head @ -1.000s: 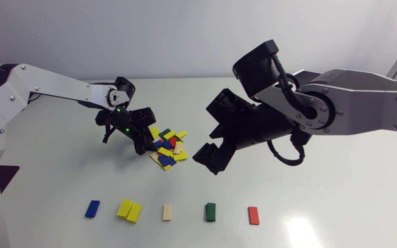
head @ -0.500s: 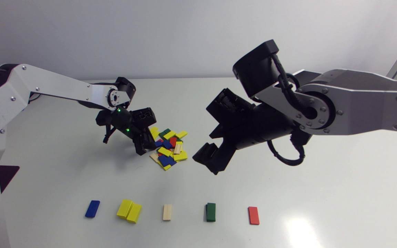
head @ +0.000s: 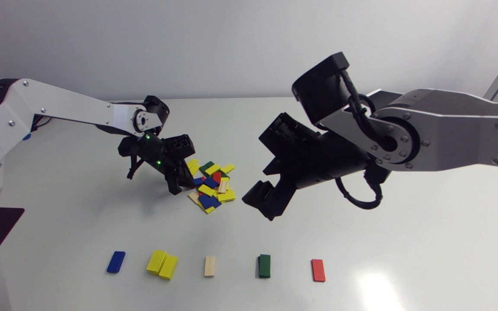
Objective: Take domino bricks one by one from the mixed stack on the table and place each onto the existing stack of the same color.
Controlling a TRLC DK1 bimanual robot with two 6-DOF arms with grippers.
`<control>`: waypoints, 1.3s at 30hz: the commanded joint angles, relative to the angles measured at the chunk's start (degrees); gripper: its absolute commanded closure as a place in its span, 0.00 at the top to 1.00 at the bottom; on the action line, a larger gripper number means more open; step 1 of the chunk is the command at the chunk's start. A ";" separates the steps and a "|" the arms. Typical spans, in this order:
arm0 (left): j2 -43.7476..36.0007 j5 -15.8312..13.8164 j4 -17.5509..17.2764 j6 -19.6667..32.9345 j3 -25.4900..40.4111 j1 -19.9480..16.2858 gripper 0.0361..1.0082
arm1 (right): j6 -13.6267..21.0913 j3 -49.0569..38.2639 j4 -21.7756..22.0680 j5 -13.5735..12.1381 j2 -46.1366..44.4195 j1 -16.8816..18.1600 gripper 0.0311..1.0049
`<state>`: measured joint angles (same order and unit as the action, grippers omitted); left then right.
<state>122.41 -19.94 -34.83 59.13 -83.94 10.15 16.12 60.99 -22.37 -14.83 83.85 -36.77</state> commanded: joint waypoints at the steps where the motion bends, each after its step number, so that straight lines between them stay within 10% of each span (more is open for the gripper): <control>1: -3.32 -0.18 -1.12 1.42 0.88 0.48 0.18 | 0.58 -1.67 0.13 -0.11 -0.18 -0.05 0.96; 20: -23.88 6.59 11.54 -17.47 27.78 -4.97 0.08 | 0.40 -2.54 0.13 -0.11 -2.03 -1.02 0.96; 27: -28.98 9.40 11.19 -24.94 34.46 -7.16 0.08 | 0.32 -3.60 0.13 -0.11 -3.43 -1.28 0.96; 39: -20.90 13.62 14.17 -31.98 39.12 -11.21 0.08 | -0.04 -4.74 0.31 -0.02 -4.75 -2.34 0.96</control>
<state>97.97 -7.01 -20.56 29.54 -46.52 0.03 16.10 57.84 -22.33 -14.81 79.90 -38.61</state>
